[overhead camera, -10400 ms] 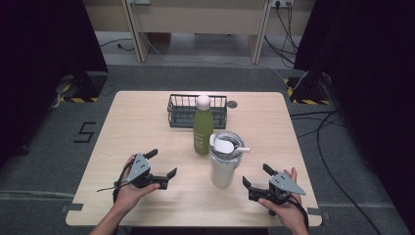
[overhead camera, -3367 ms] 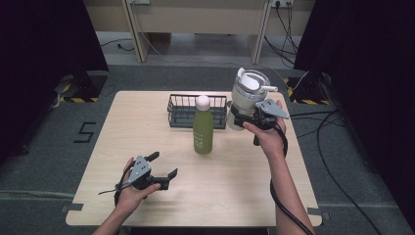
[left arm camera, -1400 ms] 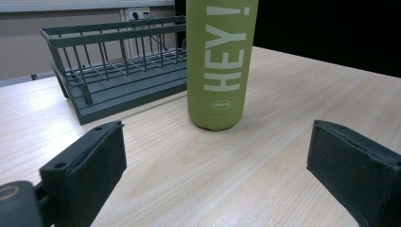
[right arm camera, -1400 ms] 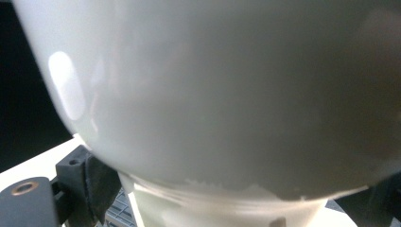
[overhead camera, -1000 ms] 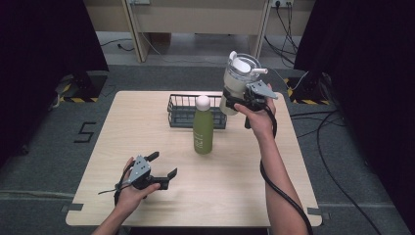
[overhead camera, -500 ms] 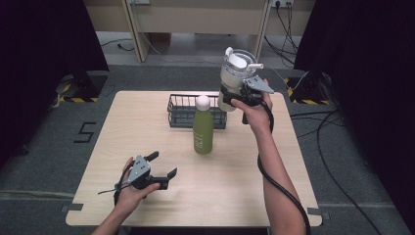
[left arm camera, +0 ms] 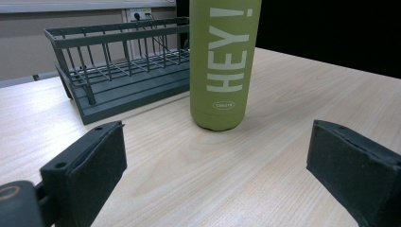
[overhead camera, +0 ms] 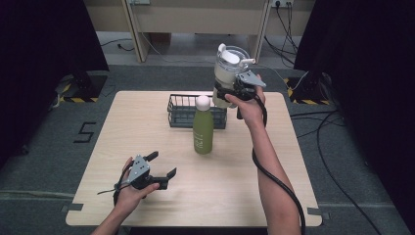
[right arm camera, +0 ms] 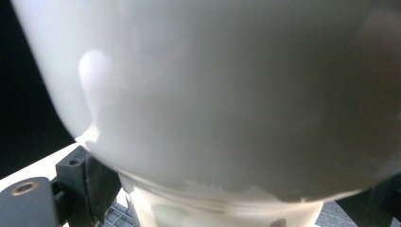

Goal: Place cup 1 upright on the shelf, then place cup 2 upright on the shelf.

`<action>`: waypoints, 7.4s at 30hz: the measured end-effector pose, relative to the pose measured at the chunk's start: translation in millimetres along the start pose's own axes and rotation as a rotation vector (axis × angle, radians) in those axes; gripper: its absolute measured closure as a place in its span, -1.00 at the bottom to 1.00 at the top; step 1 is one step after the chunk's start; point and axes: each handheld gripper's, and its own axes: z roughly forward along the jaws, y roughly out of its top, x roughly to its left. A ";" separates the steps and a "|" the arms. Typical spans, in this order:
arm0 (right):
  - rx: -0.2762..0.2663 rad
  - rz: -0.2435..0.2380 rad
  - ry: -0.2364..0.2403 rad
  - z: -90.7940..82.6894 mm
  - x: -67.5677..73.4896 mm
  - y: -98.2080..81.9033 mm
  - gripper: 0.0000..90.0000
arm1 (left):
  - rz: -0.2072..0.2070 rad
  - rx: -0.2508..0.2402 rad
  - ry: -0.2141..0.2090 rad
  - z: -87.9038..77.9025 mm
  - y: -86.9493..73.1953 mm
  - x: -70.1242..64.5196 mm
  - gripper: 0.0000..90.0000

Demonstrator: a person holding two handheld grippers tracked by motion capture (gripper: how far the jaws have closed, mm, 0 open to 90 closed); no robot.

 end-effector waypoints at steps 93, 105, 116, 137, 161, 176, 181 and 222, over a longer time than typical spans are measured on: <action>0.141 -0.026 0.007 53.8 16.2 -65.3 -0.79 | 0.011 0.008 -0.015 -1.1 -1.1 -3.1 -0.89; 0.128 -0.014 0.015 46.1 16.3 -66.1 -0.95 | 0.013 0.006 -0.015 -0.4 -1.4 -4.2 -0.89; 0.133 -0.016 0.027 24.6 7.3 -68.8 -0.91 | 0.021 0.007 -0.009 -0.3 0.0 -3.9 -0.90; 0.108 -0.015 -0.009 -24.7 -3.4 -71.0 -0.88 | 0.036 -0.009 -0.003 5.5 9.3 -5.8 -0.92; 0.079 -0.005 -0.042 -84.2 -2.4 -90.0 -0.79 | 0.030 -0.034 0.015 17.3 22.7 1.3 -0.92; 0.059 0.004 -0.092 -122.8 -7.9 -99.0 -0.79 | 0.042 -0.057 0.018 20.3 33.2 3.0 -0.93; 0.052 0.011 -0.106 -135.5 -12.4 -105.7 -0.79 | 0.040 -0.057 0.016 26.3 36.1 3.9 -0.93; 0.059 0.024 -0.147 -154.5 -20.5 -109.3 -0.77 | 0.091 -0.049 -0.082 109.5 81.8 -1.9 -0.93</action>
